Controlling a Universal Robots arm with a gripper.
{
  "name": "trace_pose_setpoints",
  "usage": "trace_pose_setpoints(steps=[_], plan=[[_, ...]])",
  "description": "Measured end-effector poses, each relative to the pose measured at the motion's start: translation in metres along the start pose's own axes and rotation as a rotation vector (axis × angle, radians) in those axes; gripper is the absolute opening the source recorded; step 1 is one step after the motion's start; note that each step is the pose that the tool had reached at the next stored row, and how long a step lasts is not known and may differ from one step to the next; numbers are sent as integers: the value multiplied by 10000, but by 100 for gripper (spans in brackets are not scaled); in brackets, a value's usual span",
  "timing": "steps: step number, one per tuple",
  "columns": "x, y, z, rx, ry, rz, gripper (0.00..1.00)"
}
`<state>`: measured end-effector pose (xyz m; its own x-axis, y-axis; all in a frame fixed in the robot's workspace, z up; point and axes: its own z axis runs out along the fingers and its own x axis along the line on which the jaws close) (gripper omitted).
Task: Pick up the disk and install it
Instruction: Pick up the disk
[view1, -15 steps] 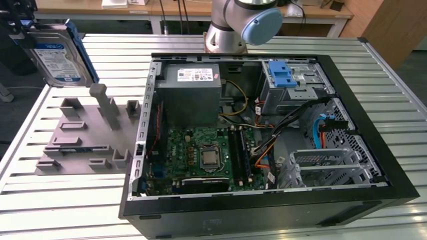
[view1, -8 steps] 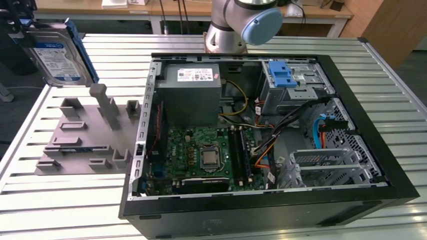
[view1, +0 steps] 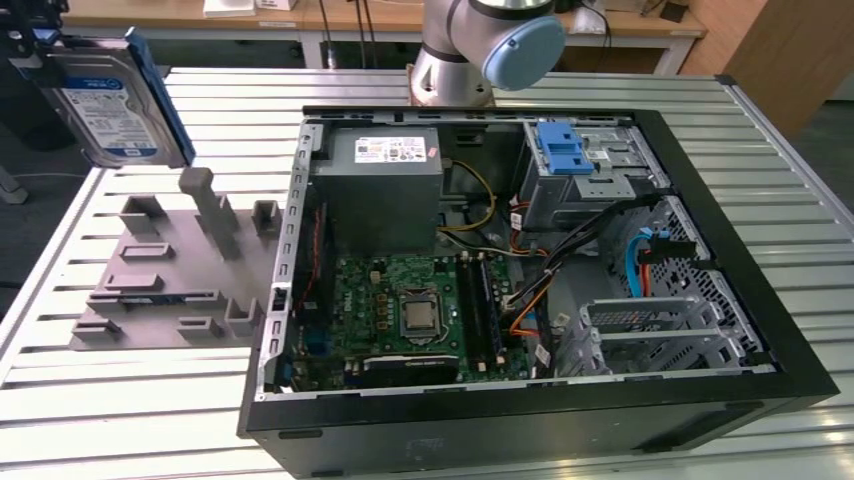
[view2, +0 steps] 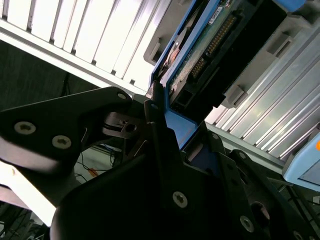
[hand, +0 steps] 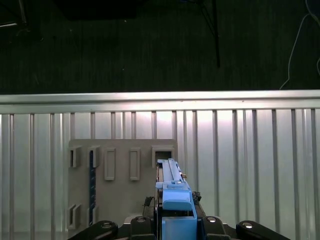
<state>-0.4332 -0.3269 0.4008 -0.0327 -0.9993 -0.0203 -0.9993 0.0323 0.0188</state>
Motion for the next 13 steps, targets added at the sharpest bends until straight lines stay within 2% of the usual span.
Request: trace_pose_setpoints(steps=[7, 13], plan=[[-2, 2, -85, 1, 0, 0, 36], [-2, 2, -118, 1, 0, 0, 36]])
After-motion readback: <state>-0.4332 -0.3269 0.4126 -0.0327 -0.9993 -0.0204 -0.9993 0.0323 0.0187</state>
